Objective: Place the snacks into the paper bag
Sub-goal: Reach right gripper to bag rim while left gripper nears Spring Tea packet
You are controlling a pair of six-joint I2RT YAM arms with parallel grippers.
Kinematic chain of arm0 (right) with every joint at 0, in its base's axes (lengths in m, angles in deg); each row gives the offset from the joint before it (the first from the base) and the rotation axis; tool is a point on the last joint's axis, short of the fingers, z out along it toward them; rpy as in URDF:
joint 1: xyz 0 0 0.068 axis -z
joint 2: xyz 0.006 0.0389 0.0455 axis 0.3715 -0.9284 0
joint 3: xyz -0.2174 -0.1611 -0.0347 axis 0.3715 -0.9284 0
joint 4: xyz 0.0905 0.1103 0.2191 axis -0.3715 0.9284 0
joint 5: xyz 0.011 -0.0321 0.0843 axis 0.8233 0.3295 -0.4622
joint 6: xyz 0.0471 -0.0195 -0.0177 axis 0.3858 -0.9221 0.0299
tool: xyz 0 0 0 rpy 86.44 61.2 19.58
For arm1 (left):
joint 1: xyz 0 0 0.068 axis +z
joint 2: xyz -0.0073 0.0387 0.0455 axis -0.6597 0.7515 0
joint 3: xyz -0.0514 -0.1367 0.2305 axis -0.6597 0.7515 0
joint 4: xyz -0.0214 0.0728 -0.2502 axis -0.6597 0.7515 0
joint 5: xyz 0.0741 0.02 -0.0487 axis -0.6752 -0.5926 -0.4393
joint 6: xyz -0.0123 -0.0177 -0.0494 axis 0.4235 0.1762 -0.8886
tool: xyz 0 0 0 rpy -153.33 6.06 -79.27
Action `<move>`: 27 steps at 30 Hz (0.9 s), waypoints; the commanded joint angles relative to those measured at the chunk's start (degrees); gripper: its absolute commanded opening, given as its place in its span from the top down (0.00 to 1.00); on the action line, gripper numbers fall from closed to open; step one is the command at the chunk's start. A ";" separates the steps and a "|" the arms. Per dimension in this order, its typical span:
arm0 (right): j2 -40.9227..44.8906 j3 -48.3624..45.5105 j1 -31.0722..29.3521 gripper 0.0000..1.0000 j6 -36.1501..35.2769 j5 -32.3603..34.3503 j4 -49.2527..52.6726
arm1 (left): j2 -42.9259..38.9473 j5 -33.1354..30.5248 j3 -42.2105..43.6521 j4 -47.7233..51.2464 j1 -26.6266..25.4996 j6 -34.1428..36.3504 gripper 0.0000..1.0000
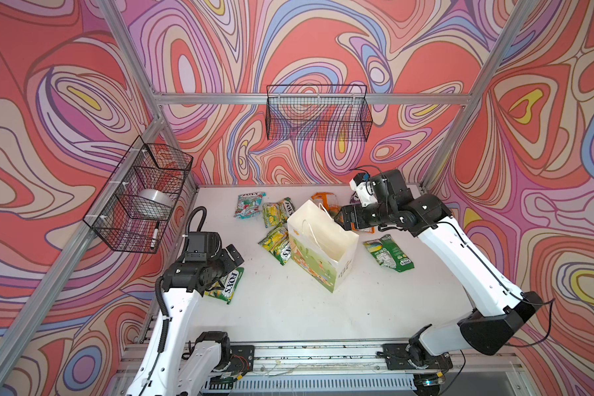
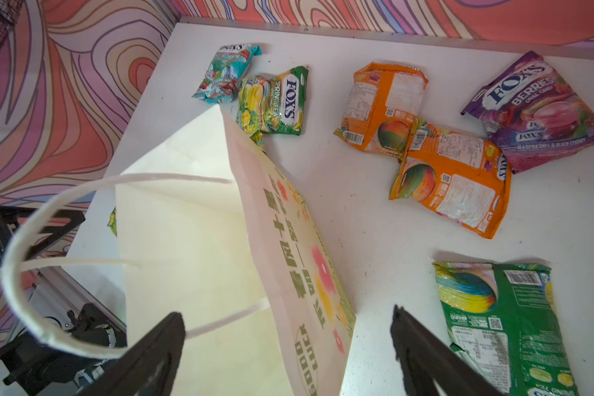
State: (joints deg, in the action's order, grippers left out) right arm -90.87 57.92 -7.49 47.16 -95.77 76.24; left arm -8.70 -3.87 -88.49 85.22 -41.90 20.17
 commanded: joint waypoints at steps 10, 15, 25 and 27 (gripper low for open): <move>7.03 1.26 0.21 0.02 -2.37 -1.74 -2.90 | -0.16 -0.71 0.39 0.52 -0.01 -2.68 0.00; 3.33 -1.61 0.21 0.02 -3.06 2.74 0.89 | -1.32 -3.36 -1.39 1.71 -0.07 -1.87 0.00; -2.20 -4.43 0.07 0.27 -4.90 3.08 -1.95 | -0.79 -5.41 -0.09 2.53 -0.01 -2.57 0.00; -2.98 -4.56 -0.08 0.39 -5.26 3.87 -2.35 | -0.77 -6.41 -0.42 3.79 0.00 -3.28 0.00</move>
State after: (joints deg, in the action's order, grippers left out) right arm -92.88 53.98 -7.42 43.00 -93.45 75.06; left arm -9.67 -7.69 -88.41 85.79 -41.88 18.13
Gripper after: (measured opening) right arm 0.644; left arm 0.999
